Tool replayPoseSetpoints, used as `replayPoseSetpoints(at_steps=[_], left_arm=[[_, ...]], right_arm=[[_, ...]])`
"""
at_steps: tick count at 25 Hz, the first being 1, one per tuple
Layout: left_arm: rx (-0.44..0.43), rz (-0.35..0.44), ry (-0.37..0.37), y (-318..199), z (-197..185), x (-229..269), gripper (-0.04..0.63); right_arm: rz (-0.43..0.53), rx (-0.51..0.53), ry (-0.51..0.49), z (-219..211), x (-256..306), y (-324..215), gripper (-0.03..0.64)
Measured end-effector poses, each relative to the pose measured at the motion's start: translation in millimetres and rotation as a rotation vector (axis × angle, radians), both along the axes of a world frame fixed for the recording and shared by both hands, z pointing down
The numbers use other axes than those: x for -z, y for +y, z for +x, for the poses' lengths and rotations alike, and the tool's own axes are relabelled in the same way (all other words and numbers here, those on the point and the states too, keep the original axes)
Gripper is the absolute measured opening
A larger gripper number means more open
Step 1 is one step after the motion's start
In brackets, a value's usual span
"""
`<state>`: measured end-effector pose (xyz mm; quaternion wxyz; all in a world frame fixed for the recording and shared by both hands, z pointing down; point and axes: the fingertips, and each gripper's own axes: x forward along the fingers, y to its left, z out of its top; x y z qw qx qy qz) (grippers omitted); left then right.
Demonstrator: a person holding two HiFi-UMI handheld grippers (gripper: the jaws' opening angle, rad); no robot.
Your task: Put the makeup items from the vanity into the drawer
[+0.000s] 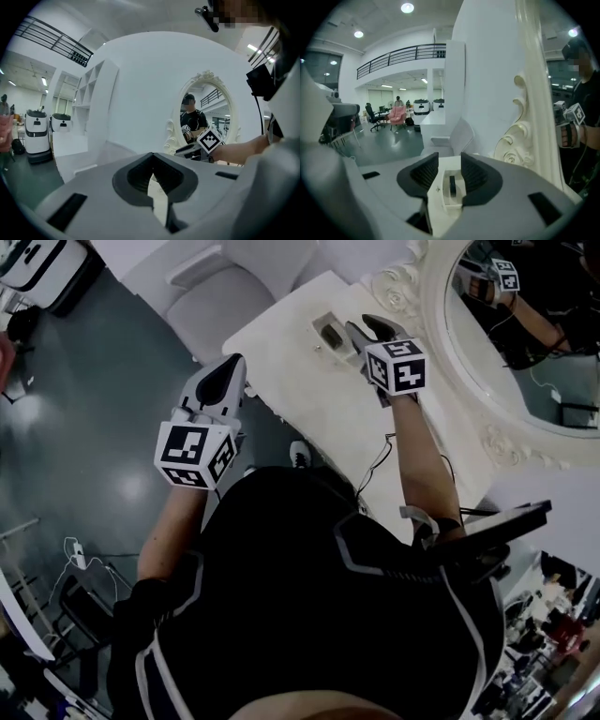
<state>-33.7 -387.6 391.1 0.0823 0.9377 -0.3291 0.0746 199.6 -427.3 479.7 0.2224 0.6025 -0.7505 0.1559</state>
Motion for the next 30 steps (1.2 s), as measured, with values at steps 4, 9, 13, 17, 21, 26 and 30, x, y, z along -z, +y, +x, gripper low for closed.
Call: replayPoseSetpoints(at_steps=[4,9,13,17,21,26,30], left_arm=[[-0.071,0.048,0.023,8.8,7.3,17.0,0.003],[-0.068,0.048,0.100,-1.7,3.6,46.7,0.003],[-0.144,0.077,0.120,-1.8,13.7,64.3,0.003],[-0.132,0.077,0.136,-6.2,11.6,74.8,0.003],[-0.161,0.093,0.147,-5.3,15.1,83.9,0.003],[-0.161,0.099,0.141,-5.9,17.6,89.9,0.003],[-0.150,0.094,0.142,-6.7,16.2,90.4,0.003]], right_arm=[[0.144,-0.104,-0.063,8.1,61.4,23.5,0.123],[0.262,-0.141,-0.077,6.7,120.5,51.6,0.109],[0.337,-0.155,-0.092,4.5,155.4,77.6,0.077],[0.412,-0.156,-0.088,-2.2,188.0,96.2,0.074],[0.483,-0.185,-0.090,-3.6,213.1,117.1,0.049],[0.496,-0.217,-0.090,0.6,218.3,126.8,0.012],[0.483,-0.237,-0.071,4.8,213.6,129.7,0.006]])
